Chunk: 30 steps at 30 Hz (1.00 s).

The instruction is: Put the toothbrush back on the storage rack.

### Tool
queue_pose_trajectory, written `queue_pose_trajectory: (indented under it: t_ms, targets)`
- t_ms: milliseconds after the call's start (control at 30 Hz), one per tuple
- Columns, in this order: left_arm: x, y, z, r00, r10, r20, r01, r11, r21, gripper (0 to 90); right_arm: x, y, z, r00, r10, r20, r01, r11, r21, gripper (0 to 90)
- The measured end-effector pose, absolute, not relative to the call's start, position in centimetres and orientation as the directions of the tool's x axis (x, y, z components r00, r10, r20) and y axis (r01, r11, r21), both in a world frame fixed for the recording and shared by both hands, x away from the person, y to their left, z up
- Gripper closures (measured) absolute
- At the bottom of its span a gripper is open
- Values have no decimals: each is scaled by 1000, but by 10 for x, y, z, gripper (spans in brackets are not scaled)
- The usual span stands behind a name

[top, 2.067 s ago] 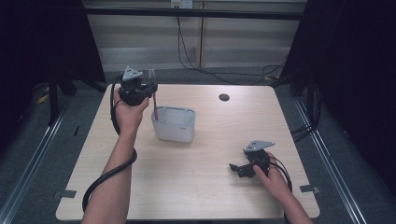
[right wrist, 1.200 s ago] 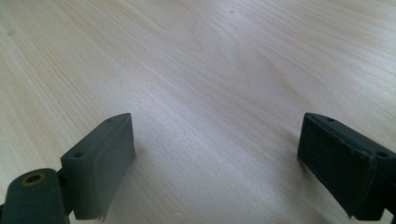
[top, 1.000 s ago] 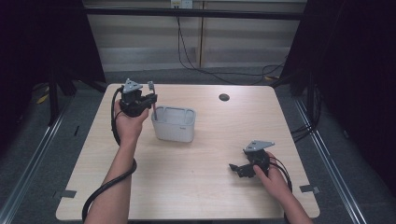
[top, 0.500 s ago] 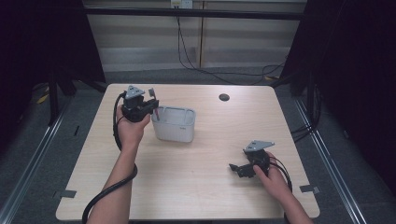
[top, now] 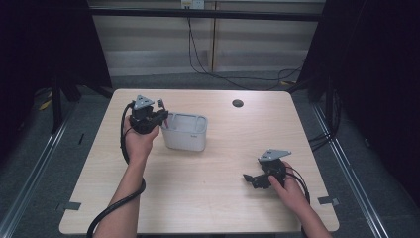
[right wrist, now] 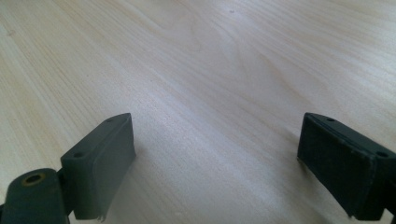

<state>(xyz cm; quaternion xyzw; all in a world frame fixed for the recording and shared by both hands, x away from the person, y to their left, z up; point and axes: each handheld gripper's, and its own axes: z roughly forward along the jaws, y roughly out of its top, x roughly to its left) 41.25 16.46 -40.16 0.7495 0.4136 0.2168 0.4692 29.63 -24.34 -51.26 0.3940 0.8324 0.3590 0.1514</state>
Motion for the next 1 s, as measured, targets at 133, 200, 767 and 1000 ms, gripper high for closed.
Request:
queue_pose_trajectory:
  t_ms: [133,200,767,1000]
  targets:
    - [411,165,-403,569,820,-59,418,-226,880,822,296,-243,-513,-644,765,31,547,432,717,105]
    - [410,165,-405,567,822,-58,419,-227,879,822,296,-243,-513,-644,765,31,547,432,717,105]
    - [403,163,-410,577,816,-43,424,-254,870,815,296,-243,-513,-644,765,31,547,432,717,105]
    - [401,161,-411,581,813,-45,424,-255,869,812,296,-243,-513,-644,765,31,547,432,717,105]
